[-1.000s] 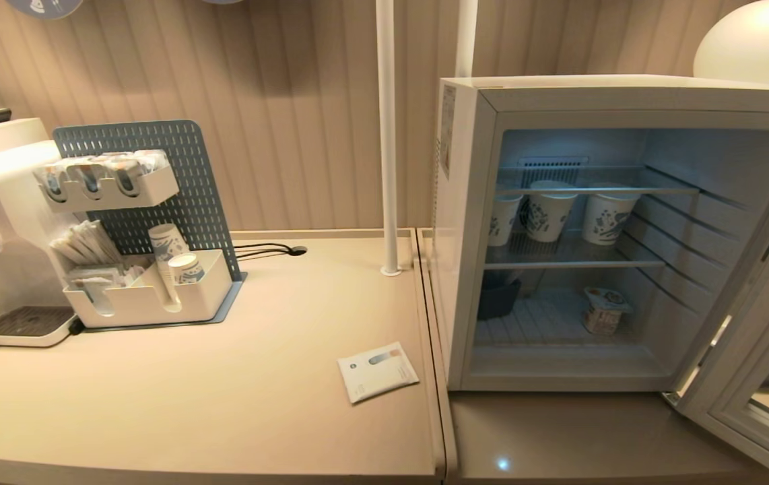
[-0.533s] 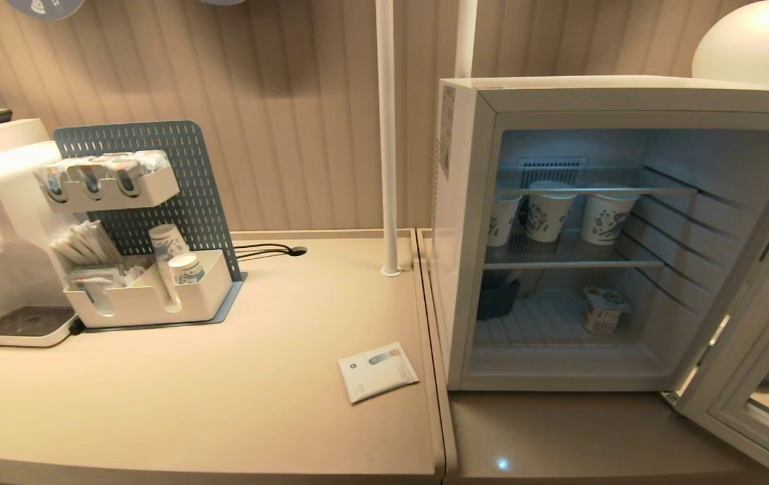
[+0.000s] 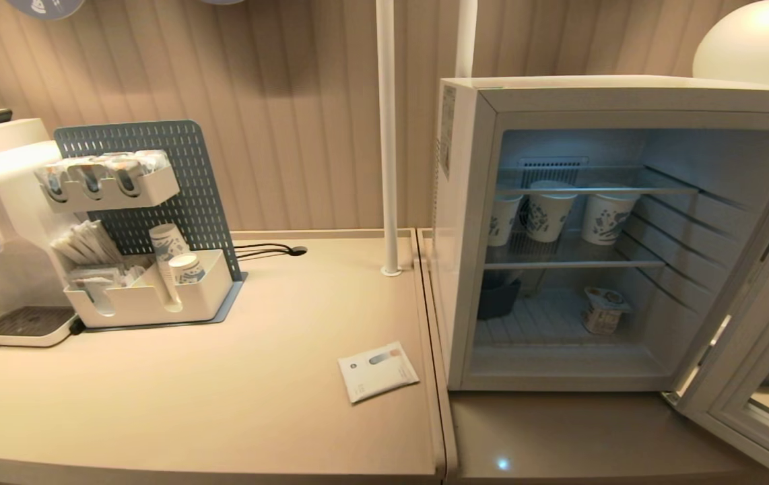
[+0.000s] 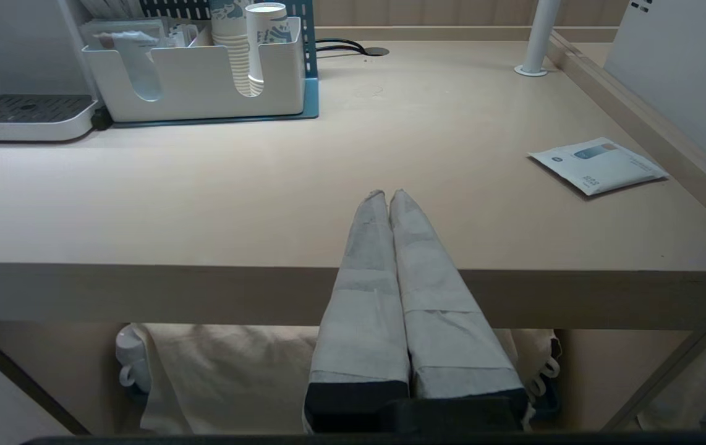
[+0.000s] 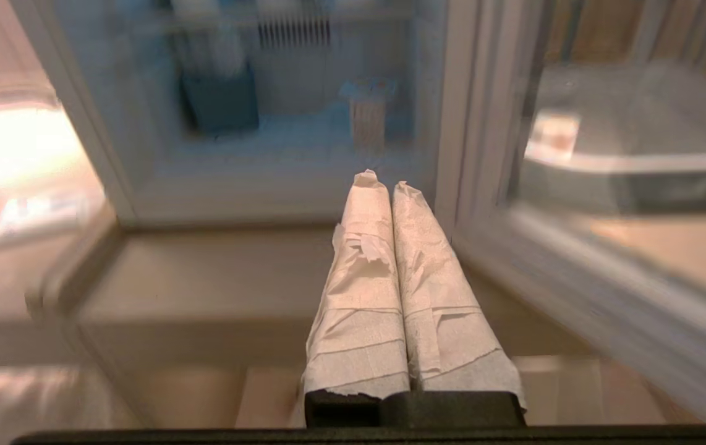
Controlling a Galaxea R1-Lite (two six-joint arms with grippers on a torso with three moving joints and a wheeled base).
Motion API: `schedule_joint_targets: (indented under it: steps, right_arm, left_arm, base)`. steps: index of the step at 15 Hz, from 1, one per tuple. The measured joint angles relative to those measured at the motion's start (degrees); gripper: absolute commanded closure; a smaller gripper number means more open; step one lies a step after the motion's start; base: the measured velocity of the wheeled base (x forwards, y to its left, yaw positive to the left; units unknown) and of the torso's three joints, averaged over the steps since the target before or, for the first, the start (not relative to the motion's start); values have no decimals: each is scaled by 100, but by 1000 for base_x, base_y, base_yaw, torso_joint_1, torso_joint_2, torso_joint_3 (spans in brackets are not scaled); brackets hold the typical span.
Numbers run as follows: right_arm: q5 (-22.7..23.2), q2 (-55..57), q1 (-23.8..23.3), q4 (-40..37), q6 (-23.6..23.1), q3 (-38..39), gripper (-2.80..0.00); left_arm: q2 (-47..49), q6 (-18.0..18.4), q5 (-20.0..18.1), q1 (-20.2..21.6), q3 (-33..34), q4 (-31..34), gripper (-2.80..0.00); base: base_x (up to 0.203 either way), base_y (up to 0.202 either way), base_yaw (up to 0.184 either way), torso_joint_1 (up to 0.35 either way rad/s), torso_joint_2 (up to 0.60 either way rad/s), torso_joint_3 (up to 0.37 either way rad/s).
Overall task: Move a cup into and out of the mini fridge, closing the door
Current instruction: Close the freezer door
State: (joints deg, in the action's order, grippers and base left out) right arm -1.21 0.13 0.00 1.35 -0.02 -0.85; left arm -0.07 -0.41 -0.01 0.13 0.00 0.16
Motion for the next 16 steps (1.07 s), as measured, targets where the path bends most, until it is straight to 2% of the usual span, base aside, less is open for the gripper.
schedule_joint_targets:
  steps: [2,4,16]
  right_arm:
    - [66,2,0,-469,-15,50,0]
    - [96,2,0,-155,-22,75,0]
    - [94,2,0,-130,-22,85,0]
  left_arm:
    - [0,6,-2,0,0,2,0]
    - [0,11,-2,2,0,2,0]
    - [0,11,1,2,0,0,0]
  base:
    - [0,0,0,0,0,0]
    - [-157,0,1,0,12,0]
    - [-195,0,0,2,0,3]
